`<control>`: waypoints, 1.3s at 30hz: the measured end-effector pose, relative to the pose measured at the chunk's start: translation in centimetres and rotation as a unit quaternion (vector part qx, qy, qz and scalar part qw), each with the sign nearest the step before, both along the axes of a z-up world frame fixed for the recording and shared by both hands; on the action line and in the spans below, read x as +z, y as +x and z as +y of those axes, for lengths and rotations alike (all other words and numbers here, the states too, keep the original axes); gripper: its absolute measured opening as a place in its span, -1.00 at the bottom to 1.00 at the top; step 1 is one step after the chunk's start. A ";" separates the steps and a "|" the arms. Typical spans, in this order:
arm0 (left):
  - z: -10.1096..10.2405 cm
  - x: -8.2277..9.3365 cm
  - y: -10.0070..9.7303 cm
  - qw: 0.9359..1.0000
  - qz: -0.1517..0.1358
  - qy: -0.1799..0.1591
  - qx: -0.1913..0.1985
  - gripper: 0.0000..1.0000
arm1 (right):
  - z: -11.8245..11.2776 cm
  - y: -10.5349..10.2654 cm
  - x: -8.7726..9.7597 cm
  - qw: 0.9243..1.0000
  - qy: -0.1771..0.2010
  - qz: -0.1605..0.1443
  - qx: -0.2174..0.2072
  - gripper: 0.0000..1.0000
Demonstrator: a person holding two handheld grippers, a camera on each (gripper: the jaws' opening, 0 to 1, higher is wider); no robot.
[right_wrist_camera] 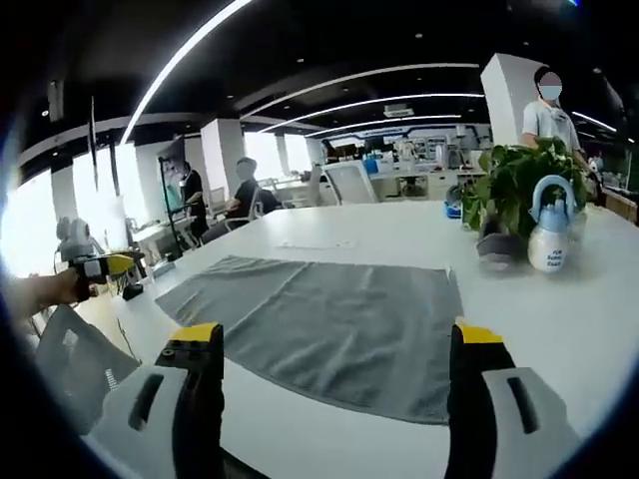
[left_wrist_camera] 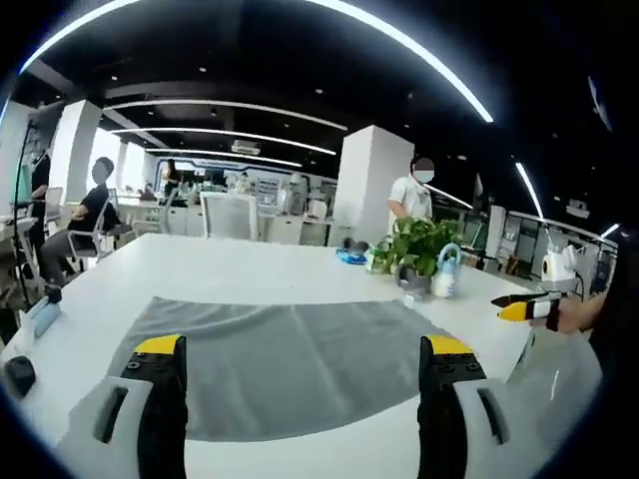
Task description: Fold the towel on the table until its edges align and the towel forms a compact rectangular stack.
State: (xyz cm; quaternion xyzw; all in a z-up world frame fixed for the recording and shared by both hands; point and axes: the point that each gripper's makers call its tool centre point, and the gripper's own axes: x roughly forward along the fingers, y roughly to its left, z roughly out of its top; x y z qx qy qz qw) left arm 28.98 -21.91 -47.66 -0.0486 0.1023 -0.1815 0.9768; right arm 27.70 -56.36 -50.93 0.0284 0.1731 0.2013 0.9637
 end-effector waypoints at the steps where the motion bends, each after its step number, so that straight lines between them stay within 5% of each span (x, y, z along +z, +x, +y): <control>1: 0.3 0.2 0.0 1.000 -0.003 -0.004 0.007 0.99 | 0.3 -0.2 -0.2 1.000 -0.002 0.007 0.009 0.84; 3: 0.7 0.4 0.0 1.000 -0.006 -0.007 0.019 0.99 | 0.4 -0.1 0.0 1.000 0.007 0.006 0.014 0.81; 5: 1.7 1.1 0.1 0.999 -0.011 -0.012 0.050 0.99 | 1.0 0.5 1.5 0.998 0.060 -0.016 0.030 0.86; 7: 1.9 2.1 0.2 0.997 -0.033 0.030 0.063 0.99 | 0.0 1.6 1.9 0.998 0.028 -0.028 0.039 0.81; 9: 0.7 3.9 0.2 0.996 -0.068 0.022 0.051 0.99 | -1.1 2.9 2.0 0.999 0.013 -0.018 0.049 0.72; 12: -0.7 5.5 0.9 0.997 -0.066 0.007 0.042 0.99 | -3.7 5.3 3.0 0.999 0.020 -0.028 0.041 0.76; 17: -4.2 9.2 3.3 0.992 -0.119 0.026 0.009 0.99 | -9.0 9.2 3.6 0.999 -0.021 -0.018 0.019 0.66; 22: -9.4 9.5 5.5 0.993 -0.106 -0.044 -0.042 0.98 | -13.1 11.9 4.3 0.999 -0.040 -0.008 0.005 0.64; 29: -15.4 6.6 6.1 0.991 -0.079 0.017 -0.104 0.98 | -15.6 14.4 4.2 0.997 -0.071 0.006 0.006 0.63; 36: -21.0 5.3 5.8 0.986 -0.064 0.016 -0.150 0.95 | -16.0 16.9 3.8 0.996 -0.086 0.020 0.027 0.62; 39: -23.5 5.7 5.6 0.984 -0.056 -0.016 -0.167 0.90 | -16.1 18.1 3.6 0.996 -0.077 0.028 0.035 0.63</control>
